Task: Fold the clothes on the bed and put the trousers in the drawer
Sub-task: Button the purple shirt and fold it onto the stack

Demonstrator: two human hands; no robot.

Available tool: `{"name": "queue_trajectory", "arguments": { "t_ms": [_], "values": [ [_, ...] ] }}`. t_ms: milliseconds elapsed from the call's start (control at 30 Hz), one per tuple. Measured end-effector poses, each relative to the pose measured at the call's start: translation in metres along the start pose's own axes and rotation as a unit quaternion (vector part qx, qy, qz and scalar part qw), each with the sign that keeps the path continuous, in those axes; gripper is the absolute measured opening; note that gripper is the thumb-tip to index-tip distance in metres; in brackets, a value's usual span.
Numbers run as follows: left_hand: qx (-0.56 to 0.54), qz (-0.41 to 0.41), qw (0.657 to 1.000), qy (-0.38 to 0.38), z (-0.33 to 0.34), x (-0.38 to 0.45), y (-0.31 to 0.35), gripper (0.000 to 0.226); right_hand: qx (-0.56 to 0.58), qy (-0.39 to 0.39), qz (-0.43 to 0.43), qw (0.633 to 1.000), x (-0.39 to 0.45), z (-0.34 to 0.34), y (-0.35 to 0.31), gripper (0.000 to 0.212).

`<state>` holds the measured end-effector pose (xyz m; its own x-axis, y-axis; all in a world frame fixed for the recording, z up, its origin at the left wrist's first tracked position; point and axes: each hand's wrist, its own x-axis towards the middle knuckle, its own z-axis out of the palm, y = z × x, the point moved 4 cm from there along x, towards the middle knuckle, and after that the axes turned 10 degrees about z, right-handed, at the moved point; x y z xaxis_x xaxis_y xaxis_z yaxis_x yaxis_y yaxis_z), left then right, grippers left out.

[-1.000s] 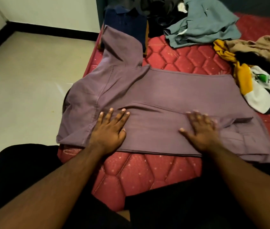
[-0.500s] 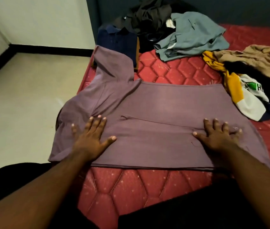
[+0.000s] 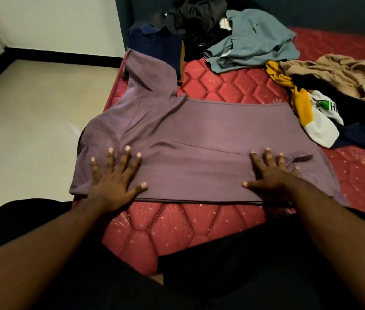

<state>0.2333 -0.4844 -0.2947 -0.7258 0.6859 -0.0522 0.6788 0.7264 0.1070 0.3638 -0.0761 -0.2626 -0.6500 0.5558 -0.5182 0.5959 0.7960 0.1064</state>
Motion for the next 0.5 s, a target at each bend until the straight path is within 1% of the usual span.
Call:
{"name": "queue_trajectory", "arguments": {
  "t_ms": [33,67,100,133,200,233,267,333,400,467,500],
  "values": [
    [0.027,0.049,0.998,0.011,0.0,-0.004,0.012,0.082,-0.003,-0.007,-0.027,1.0,-0.005,0.003,-0.008,0.11],
    [0.047,0.103,0.994,0.007,0.003,-0.007,0.02,0.081,-0.003,-0.025,-0.048,0.999,-0.007,0.01,-0.014,0.113],
    [0.061,0.153,0.986,-0.014,0.006,-0.007,0.023,0.081,-0.004,-0.046,-0.064,0.997,-0.009,0.018,-0.017,0.115],
    [0.059,0.179,0.981,-0.038,0.008,-0.005,0.022,0.081,-0.01,-0.066,-0.076,0.995,-0.008,0.024,-0.016,0.118],
    [0.04,0.156,0.983,-0.088,0.011,-0.003,0.012,0.083,-0.018,-0.075,-0.082,0.994,-0.007,0.024,-0.008,0.123],
    [0.041,0.138,0.984,-0.104,0.012,-0.003,0.008,0.085,-0.028,-0.07,-0.079,0.994,-0.007,0.02,-0.005,0.126],
    [0.044,0.132,0.985,-0.105,0.01,-0.006,0.007,0.086,-0.04,-0.062,-0.07,0.995,-0.013,0.016,-0.004,0.127],
    [0.063,0.145,0.984,-0.083,0.003,-0.012,0.017,0.082,-0.083,-0.023,-0.067,0.994,-0.027,0.012,-0.011,0.123],
    [0.111,0.183,0.976,-0.034,-0.006,-0.018,0.027,0.065,-0.119,0.034,-0.099,0.987,-0.045,0.017,-0.03,0.11],
    [0.156,0.229,0.961,0.01,-0.013,-0.024,0.029,0.05,-0.122,0.048,-0.12,0.984,-0.057,0.026,-0.043,0.093],
    [0.15,0.222,0.963,0.005,-0.016,-0.024,0.025,0.05,-0.111,0.05,-0.118,0.985,-0.058,0.026,-0.046,0.089]
  ]
}}
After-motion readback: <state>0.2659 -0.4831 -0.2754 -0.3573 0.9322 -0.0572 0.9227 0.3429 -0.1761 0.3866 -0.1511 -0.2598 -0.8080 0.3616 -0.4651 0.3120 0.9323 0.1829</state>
